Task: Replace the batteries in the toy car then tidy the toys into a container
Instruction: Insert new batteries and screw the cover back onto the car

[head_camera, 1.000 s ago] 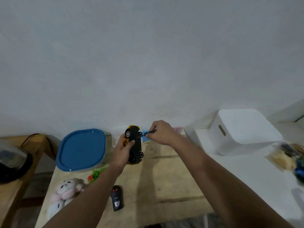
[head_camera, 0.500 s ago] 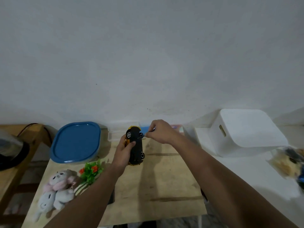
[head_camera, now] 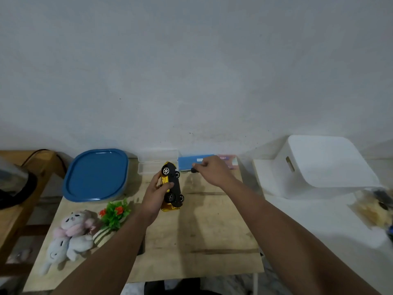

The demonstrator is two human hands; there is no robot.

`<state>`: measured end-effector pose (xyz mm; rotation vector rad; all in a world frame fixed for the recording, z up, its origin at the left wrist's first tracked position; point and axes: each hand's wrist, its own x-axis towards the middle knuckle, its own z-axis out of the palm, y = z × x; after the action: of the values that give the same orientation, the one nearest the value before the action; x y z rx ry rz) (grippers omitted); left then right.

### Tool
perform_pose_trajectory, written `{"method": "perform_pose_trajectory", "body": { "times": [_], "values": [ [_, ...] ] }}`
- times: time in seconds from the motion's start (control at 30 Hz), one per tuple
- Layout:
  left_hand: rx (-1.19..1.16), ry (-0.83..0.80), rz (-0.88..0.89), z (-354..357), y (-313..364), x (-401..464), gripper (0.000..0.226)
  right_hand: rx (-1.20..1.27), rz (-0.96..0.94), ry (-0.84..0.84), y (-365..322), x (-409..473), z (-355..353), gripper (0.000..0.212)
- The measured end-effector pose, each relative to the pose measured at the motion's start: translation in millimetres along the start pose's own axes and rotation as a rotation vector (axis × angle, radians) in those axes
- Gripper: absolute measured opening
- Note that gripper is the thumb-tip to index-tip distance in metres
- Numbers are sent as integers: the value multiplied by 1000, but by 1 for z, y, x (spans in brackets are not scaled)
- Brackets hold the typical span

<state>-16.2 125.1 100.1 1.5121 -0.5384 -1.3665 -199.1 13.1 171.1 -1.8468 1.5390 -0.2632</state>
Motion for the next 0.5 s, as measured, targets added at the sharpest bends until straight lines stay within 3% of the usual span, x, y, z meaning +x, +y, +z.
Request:
{"method": "perform_pose_trajectory", "body": {
  "times": [0.17,0.5],
  "values": [
    [201,93,-3,8,-22,9,61,-5,51,72,22,8,3,49],
    [1040,176,-39,45,-91,34,81,18,118,119,64,23,29,48]
  ]
}}
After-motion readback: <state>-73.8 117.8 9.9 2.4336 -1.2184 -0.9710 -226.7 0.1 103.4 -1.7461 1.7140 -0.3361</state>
